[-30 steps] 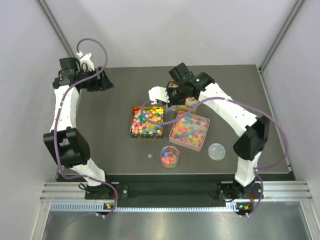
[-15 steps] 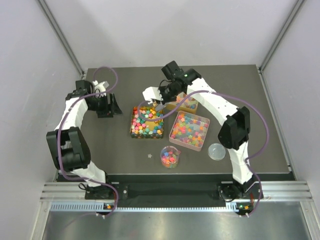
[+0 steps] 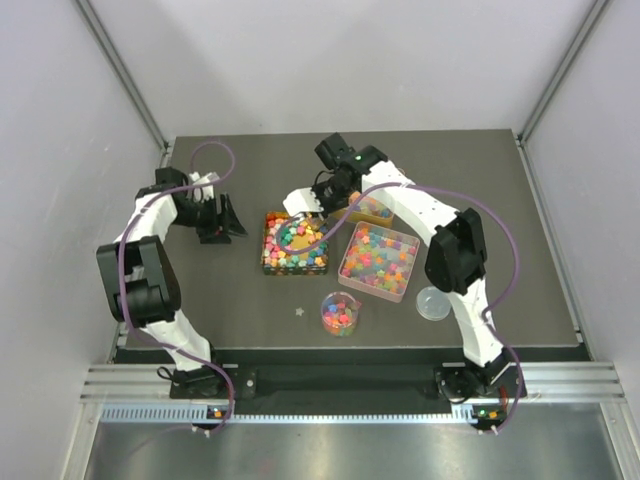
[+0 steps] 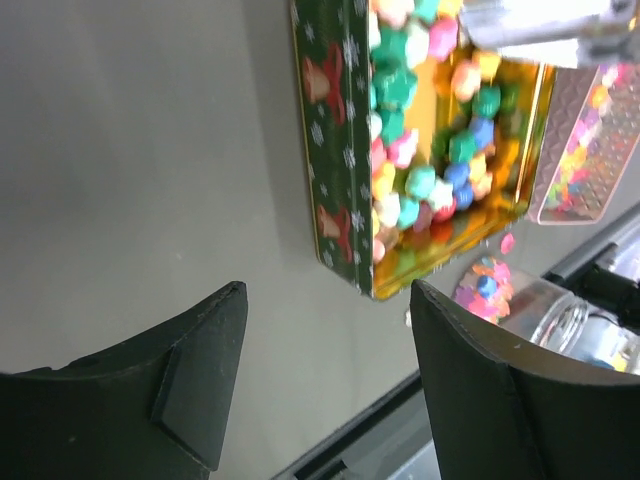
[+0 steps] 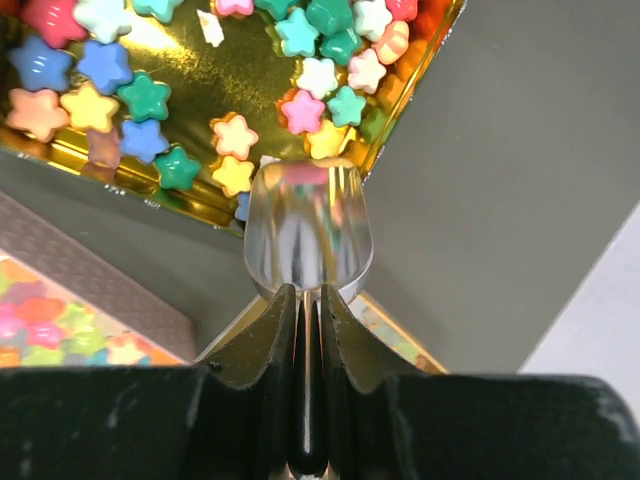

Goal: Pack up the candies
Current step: Scoop the fake candies from the storage box.

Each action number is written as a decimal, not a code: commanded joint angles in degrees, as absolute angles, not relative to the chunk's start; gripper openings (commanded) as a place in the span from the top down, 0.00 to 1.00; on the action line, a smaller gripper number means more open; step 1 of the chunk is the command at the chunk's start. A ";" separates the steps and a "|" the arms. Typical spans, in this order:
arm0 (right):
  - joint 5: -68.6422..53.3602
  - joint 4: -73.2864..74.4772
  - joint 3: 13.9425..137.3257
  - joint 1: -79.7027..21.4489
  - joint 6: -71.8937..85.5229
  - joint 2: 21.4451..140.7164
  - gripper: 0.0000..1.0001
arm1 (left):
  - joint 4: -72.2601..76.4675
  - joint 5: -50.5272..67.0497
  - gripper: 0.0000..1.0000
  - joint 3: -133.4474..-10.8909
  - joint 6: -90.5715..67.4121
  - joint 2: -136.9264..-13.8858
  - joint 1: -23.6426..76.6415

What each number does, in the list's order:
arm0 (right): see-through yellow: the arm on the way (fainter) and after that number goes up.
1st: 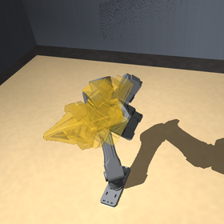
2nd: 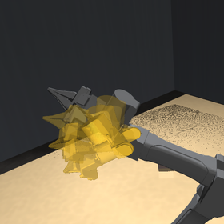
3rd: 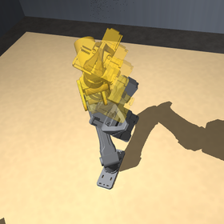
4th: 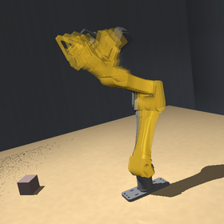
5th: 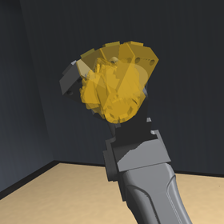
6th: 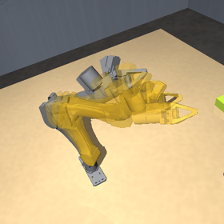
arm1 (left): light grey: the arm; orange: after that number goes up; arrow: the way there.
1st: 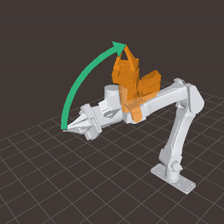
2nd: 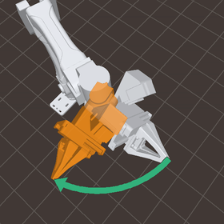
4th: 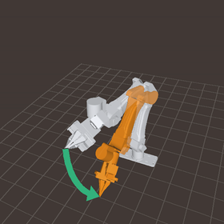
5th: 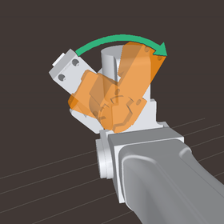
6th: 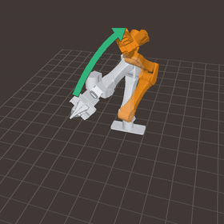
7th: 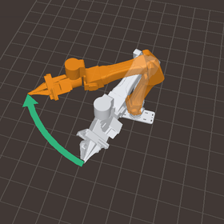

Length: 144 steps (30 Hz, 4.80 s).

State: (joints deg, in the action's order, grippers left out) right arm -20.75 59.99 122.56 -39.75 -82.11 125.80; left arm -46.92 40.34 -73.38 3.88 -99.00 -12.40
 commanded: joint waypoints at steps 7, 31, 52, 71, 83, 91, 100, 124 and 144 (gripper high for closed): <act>-14.15 50.71 120.06 -42.80 -88.95 126.82 1.00 | -48.97 45.26 0.30 -70.93 4.13 -105.11 -12.22; -20.48 53.35 118.30 -44.56 -97.47 125.86 1.00 | -45.09 47.89 0.36 -79.72 1.58 -116.80 -6.68; -23.11 61.43 108.20 -42.89 -111.61 121.20 1.00 | -44.56 51.07 0.39 -86.22 0.88 -121.99 -4.83; -26.11 68.83 115.93 -41.48 -116.90 129.64 1.00 | -44.91 50.10 0.39 -85.87 1.14 -121.20 -4.57; -20.14 66.27 114.26 -41.05 -119.70 132.72 1.00 | -45.17 50.63 0.39 -86.48 1.14 -120.76 -3.69; -14.33 67.93 117.15 -38.77 -120.58 132.19 1.00 | -44.56 50.89 0.39 -85.17 1.05 -118.92 -3.60; -9.58 75.85 115.76 -37.62 -124.45 130.79 1.00 | -44.91 50.63 0.39 -85.61 1.05 -117.86 -3.69; -8.88 81.83 112.06 -38.76 -132.71 132.54 1.00 | -45.26 50.71 0.40 -86.57 1.67 -118.92 -2.20; -7.21 72.68 121.73 -36.04 -121.82 137.99 1.00 | -45.62 50.97 0.40 -86.40 1.93 -117.69 -2.20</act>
State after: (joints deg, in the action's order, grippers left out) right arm -11.42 58.61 122.63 -37.32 -114.02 133.95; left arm -46.37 48.90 -85.21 1.21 -120.57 -3.38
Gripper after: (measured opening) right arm 0.137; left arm 0.602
